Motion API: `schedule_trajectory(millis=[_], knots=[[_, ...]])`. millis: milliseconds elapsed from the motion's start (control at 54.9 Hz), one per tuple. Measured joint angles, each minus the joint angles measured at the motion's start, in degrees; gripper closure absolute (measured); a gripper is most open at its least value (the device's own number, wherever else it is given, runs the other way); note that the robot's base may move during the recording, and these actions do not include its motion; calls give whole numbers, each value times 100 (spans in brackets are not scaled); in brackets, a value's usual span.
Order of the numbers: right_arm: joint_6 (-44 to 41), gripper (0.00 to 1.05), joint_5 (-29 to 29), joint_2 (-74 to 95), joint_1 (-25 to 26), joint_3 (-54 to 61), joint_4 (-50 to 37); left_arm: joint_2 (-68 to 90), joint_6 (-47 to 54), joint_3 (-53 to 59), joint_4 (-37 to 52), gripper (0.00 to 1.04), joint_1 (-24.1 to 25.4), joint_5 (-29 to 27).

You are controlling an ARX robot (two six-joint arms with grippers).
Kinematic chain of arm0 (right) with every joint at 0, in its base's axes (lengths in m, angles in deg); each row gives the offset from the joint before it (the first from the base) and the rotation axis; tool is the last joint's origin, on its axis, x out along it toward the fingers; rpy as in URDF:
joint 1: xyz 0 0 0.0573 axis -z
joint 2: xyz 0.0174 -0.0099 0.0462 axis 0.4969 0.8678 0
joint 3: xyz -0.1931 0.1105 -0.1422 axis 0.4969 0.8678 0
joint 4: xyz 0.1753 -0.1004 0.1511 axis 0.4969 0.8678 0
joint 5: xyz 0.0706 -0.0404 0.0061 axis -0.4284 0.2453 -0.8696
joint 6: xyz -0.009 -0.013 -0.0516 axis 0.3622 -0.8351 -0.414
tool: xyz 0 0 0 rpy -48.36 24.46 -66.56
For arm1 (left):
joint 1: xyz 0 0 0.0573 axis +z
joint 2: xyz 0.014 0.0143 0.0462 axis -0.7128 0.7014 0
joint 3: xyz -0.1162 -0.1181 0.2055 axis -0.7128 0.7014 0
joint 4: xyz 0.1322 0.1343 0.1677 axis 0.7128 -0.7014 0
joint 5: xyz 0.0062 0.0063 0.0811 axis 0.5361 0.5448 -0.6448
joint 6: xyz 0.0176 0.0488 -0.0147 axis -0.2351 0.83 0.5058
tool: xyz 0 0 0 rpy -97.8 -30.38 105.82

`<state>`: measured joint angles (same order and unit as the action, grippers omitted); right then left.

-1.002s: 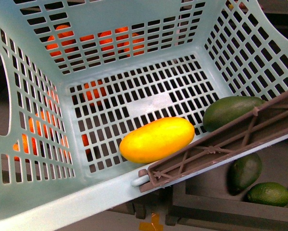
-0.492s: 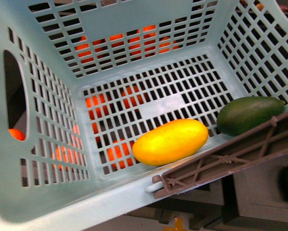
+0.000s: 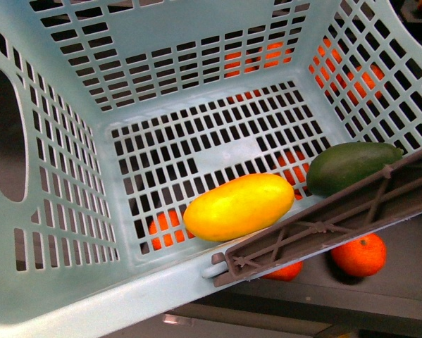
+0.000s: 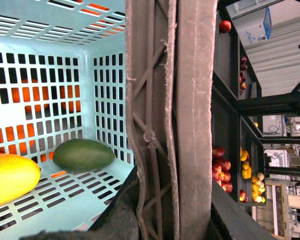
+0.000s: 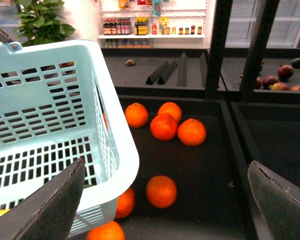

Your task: Pick mango and avocado into basket

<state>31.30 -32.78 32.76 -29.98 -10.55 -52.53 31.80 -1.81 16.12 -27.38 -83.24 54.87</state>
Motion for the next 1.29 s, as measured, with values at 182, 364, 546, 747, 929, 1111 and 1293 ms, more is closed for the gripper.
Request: schedule_trajectory(millis=[182,364,546,747,929,1111,1293], knots=[[2,9,-7,-2,0,0,0,0,11,0,-2,86,2,-33],[2,9,-31,2,0,0,4,0,26,0,0,86,2,-20],[2,9,-48,-2,11,0,4,-17,122,0,-4,86,74,-184],[4,9,-42,-2,11,0,4,341,-1078,-118,664,86,-2,-1659],[2,9,-24,-2,11,0,4,1510,-1775,-927,960,86,560,-1690],[4,9,-26,-2,11,0,4,2706,-2306,-1862,1056,86,1008,-1797],[4,9,-24,-2,11,0,4,3886,-2830,-2623,1014,86,1298,-2282]])
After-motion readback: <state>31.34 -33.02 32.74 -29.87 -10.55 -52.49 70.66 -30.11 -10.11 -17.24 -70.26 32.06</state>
